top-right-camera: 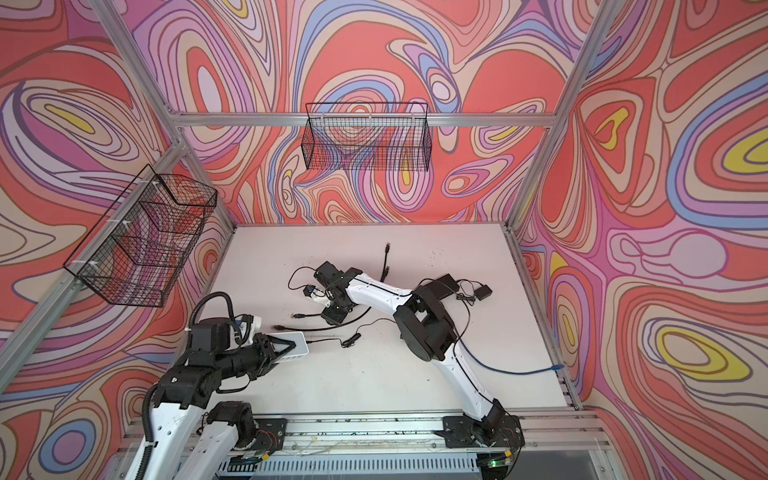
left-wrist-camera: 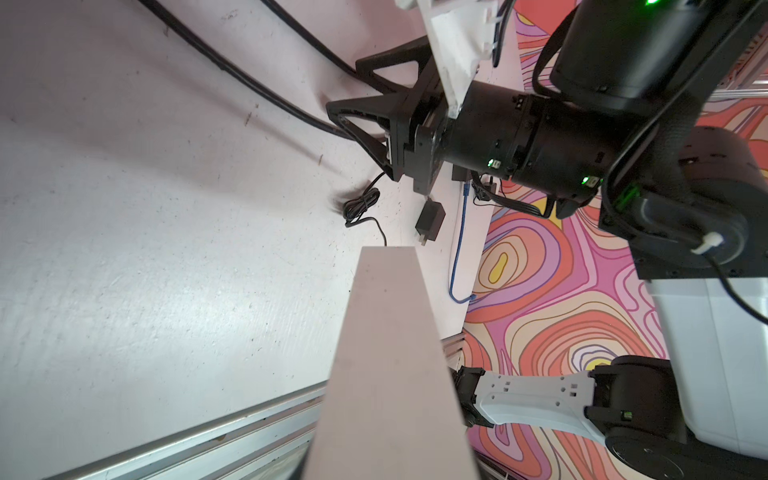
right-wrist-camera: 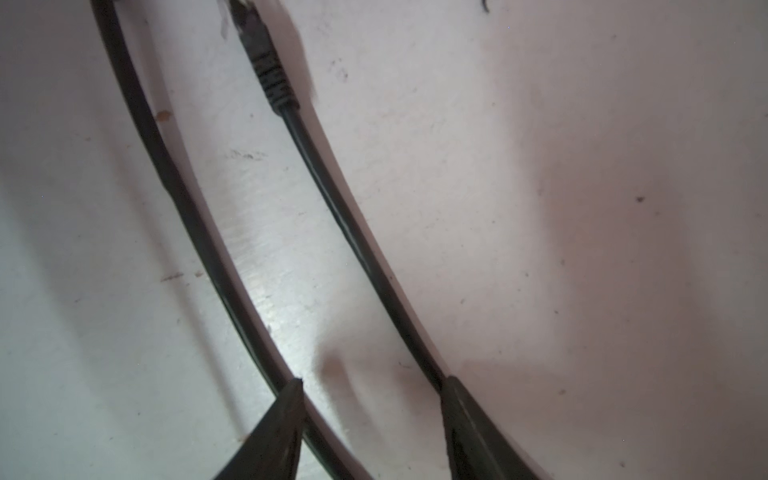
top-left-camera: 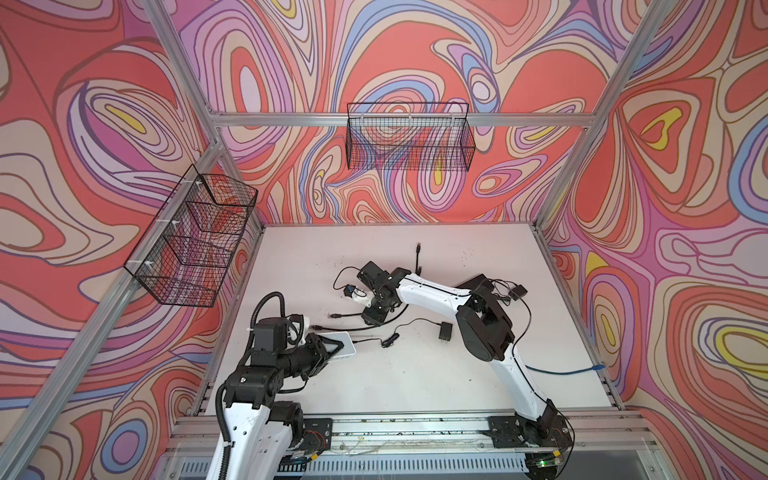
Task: Insert the plug into the switch port
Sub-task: 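Move the right gripper over the black ethernet cables on the table, then lower the open right gripper around one ethernet cable behind its plug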
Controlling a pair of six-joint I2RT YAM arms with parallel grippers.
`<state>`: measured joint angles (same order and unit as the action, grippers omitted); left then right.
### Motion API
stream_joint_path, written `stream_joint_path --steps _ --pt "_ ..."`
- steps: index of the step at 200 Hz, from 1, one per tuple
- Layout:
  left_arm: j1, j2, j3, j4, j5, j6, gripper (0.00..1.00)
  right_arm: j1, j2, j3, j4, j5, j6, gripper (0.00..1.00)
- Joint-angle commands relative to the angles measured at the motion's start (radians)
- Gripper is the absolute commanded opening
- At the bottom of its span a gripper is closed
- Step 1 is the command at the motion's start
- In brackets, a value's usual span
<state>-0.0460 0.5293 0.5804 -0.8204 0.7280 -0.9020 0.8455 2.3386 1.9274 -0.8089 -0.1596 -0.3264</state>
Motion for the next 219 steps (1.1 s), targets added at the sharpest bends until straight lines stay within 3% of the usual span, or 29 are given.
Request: stream_joint_path --steps 1,84,133,167,219 --pt "0.005 -0.017 -0.01 -0.047 -0.011 -0.009 0.12 0.009 0.042 0.062 -0.007 -0.012 -0.016 0.55" --pt "0.005 -0.029 0.004 -0.066 -0.019 0.002 0.12 0.024 0.124 0.158 -0.018 -0.053 -0.009 0.54" --pt "0.005 -0.028 0.012 -0.057 -0.015 0.0 0.12 0.017 0.116 0.128 0.026 0.009 -0.002 0.38" --pt "0.005 -0.032 0.018 -0.068 -0.018 0.003 0.12 -0.013 0.116 0.124 0.03 0.004 0.006 0.24" --pt "0.005 -0.027 0.009 -0.054 -0.014 -0.001 0.13 -0.111 0.092 0.056 0.077 -0.045 0.042 0.12"
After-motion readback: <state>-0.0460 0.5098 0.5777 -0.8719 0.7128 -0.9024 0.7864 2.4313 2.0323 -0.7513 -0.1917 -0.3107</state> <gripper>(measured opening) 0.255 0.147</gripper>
